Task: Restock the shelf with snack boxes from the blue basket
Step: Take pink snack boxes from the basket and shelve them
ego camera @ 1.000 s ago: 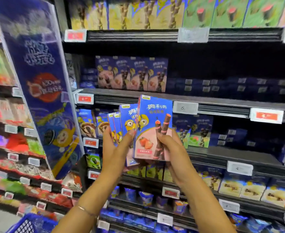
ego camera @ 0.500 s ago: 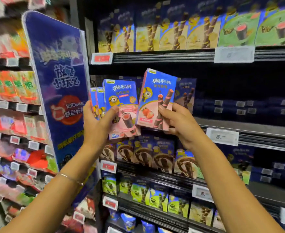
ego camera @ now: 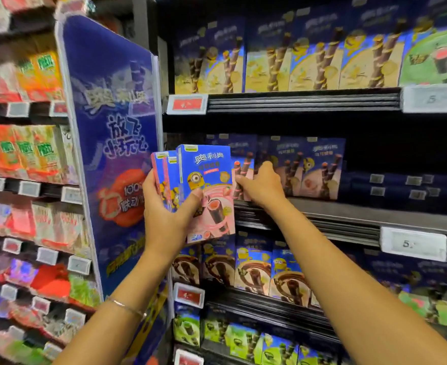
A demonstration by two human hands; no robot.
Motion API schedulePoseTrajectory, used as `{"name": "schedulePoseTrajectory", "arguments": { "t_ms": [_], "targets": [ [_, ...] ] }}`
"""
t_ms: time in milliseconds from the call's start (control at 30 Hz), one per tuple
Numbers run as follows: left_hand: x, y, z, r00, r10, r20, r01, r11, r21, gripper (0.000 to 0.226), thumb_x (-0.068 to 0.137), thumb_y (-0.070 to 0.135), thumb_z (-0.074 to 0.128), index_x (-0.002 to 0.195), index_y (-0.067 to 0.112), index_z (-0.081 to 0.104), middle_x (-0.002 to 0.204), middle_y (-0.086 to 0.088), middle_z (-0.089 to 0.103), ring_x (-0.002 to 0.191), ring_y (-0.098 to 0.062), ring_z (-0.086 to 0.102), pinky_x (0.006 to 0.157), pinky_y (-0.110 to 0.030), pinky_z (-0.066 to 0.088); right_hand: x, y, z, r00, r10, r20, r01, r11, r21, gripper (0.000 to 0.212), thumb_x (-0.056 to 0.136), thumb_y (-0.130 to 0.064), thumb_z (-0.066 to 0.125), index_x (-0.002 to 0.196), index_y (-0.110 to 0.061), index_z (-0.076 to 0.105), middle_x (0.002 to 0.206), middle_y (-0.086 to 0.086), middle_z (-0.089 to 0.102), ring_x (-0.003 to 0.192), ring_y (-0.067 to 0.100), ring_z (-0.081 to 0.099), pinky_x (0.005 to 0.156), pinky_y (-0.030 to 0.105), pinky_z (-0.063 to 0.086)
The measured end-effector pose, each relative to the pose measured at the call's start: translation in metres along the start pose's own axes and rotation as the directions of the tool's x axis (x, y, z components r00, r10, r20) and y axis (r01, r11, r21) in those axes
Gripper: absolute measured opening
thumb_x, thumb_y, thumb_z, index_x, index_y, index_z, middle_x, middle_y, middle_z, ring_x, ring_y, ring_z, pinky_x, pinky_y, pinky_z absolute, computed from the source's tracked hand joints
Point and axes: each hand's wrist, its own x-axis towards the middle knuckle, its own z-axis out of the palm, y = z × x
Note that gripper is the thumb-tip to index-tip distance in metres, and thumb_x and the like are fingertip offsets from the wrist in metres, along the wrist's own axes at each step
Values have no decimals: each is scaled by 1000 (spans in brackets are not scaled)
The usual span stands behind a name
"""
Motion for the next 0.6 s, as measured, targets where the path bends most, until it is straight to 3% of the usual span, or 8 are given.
{"name": "schedulePoseTrajectory", "arguments": {
  "t_ms": [133, 300, 367, 600],
  "targets": [
    [5, -12, 2, 999, 14, 38, -15, 1000, 20, 92, 75, 48, 85, 151, 17, 43, 128, 18, 71, 116, -10, 72, 97, -33, 56, 11, -8, 17, 1000, -13, -26, 7, 974, -226, 47, 87, -52, 69, 98, -16, 40, 121, 17, 61, 107, 41, 61, 74, 40, 44],
    [5, -22, 2, 999, -3, 35, 3, 1000, -22, 101, 73, 65, 87, 152, 21, 42, 137, 7, 68, 123, -19, 70, 105, -57, 55, 18, -17, 27, 998, -51, -41, 36, 950, -311, 35, 92, -35, 64, 80, -14, 39, 115, 19, 62, 92, 37, 59, 69, 39, 38],
    [4, -22, 2, 999, 0, 42, 1, 1000, -20, 101, 73, 69, 86, 151, 22, 42, 137, 8, 67, 123, -19, 70, 104, -56, 55, 21, -18, 29, 998, -58, -28, 46, 946, -319, 33, 95, -28, 61, 76, -13, 38, 113, 20, 62, 84, 33, 52, 69, 38, 38],
    [3, -26, 0, 997, 7, 75, -7, 1000, -3, 93, 77, 56, 85, 151, 19, 42, 130, 11, 69, 118, -19, 72, 99, -52, 58, 25, -18, 39, 998, -55, 26, 60, 959, -279, 20, 97, -27, 60, 96, -8, 54, 113, 18, 65, 103, 39, 64, 77, 39, 49]
  ]
}}
